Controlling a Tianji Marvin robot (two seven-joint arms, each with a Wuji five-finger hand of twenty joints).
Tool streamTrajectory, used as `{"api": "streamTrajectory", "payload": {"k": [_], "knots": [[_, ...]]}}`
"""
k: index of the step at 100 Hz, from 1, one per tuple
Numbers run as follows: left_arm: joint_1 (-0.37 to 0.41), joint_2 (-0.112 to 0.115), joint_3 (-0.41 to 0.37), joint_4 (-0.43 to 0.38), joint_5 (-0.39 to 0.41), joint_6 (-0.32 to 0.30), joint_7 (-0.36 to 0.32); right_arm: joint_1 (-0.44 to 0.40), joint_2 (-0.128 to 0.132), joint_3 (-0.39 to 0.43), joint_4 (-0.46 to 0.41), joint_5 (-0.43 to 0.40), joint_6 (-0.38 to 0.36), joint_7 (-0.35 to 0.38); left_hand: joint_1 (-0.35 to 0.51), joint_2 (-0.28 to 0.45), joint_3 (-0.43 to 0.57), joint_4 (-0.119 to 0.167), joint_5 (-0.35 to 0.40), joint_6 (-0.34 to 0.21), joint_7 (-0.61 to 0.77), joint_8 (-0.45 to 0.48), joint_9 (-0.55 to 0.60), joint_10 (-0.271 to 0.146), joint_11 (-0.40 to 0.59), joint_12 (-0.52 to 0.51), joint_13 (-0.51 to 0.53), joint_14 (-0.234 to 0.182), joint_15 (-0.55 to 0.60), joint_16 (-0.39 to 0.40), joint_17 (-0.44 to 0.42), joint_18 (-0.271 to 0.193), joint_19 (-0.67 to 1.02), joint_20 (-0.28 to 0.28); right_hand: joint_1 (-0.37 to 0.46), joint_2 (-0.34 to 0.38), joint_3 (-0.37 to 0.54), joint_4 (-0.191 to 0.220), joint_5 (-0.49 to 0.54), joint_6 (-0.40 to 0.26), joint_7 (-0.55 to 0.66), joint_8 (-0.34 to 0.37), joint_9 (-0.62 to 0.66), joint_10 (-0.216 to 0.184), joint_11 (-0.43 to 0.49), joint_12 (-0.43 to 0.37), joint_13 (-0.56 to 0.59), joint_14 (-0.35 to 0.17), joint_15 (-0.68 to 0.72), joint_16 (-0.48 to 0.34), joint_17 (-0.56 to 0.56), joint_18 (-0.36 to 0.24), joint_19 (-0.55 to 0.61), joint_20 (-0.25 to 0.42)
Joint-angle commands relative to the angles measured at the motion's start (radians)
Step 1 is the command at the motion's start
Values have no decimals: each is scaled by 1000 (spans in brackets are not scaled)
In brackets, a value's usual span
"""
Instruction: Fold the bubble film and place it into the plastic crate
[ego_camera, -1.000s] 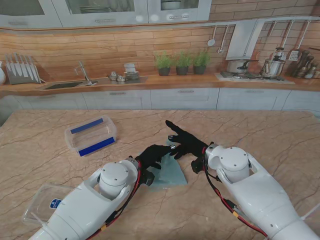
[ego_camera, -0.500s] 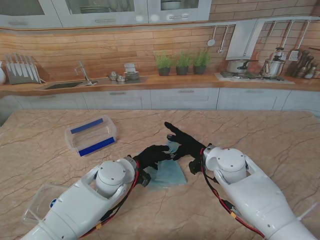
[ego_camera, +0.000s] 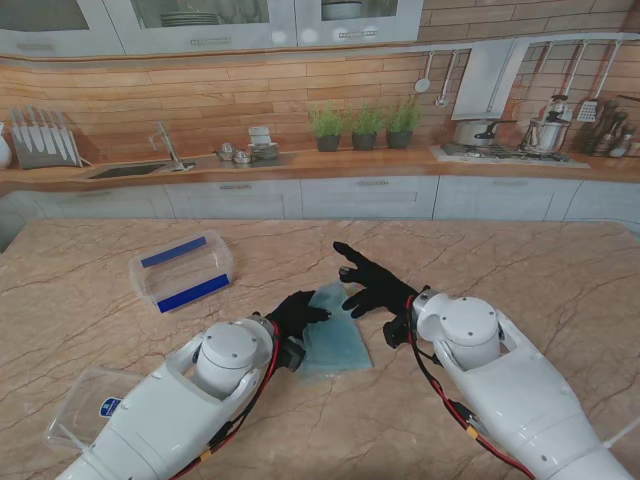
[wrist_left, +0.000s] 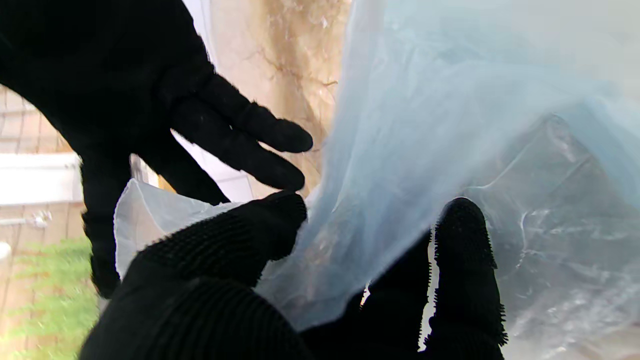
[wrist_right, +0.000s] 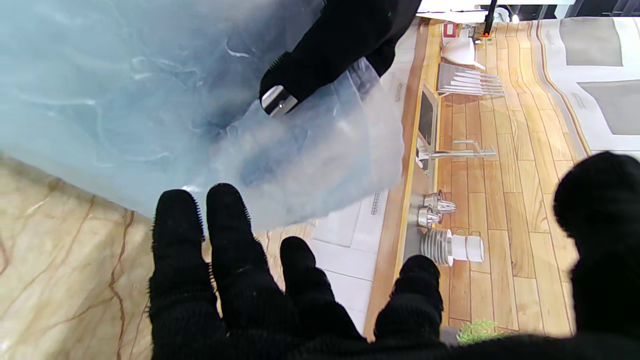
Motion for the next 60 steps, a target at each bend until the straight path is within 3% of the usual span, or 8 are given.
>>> {"api": "streamTrajectory", "payload": {"k": [1,10,19,26,31,39,48,60], "knots": [[16,-17,-2,-11,2,10,0,-18,6,10,-17,-7,1,-6,57,36,12,-8,18,-19,56,23,47,-12,42,31,37,-15,34,10,23,-9,46,17,18,14,-24,-1,2,-23,12,20,16,-35,-2,-5,-15,-25,-14,-7,-6,-8,-18,22],[29,-28,-14,-20,-19,36,37,-36,9,29,-35,-15,2,-13,111,26,16,-38,32,-16,124,58,79,-16,70,75,57,-13,60,12,43,-12,55,19,27,19,-26,1,3,-14,29,37,22,-47,4,-2,-15,-51,-16,-6,-12,-12,-20,25],[44,-43,-30,-32,-48,62,88,-54,8,46,-61,-22,20,-34,185,3,31,-64,34,-24,196,96,110,-30,80,148,88,-10,102,88,54,-25,86,34,66,40,-65,4,-21,9,123,98,28,-53,28,11,-17,-79,-25,21,-22,-22,-25,46],[57,-63,-44,-41,-79,81,155,-67,6,56,-81,-35,37,-59,220,-42,87,-109,30,-32,264,130,125,-42,111,202,107,-11,118,150,56,-25,111,48,87,52,-80,11,-42,43,241,117,37,-47,64,27,-14,-106,-22,46,-24,-26,-23,66],[66,-78,-55,-46,-108,95,203,-77,7,64,-98,-47,56,-71,233,-60,116,-139,18,-36,300,149,124,-48,133,239,112,-12,126,174,58,-26,123,56,114,41,-93,14,-48,83,321,117,46,-36,91,39,-10,-112,-15,58,-21,-32,-23,75],[76,-98,-70,-51,-146,105,267,-85,8,70,-108,-74,58,-85,247,-77,138,-168,-4,-44,363,182,128,-59,166,297,122,-16,154,206,64,-23,141,57,129,2,-76,17,-50,188,517,57,89,23,144,61,7,-128,-6,69,-6,-31,-18,87],[84,-103,-83,-56,-176,98,289,-93,5,70,-120,-110,71,-124,255,-79,138,-179,-27,-57,418,214,126,-79,191,354,121,-21,167,224,61,-25,153,38,160,-18,-65,28,53,332,568,79,173,62,244,107,47,-133,34,84,26,-37,3,81],[96,-103,-98,-70,-201,90,303,-102,-15,65,-147,-132,161,-208,256,-79,137,-180,-45,-69,464,251,133,-91,205,396,121,-25,169,230,61,-26,159,25,210,-36,-59,42,208,444,562,147,276,99,372,160,144,-94,171,135,103,-25,123,75]]}}
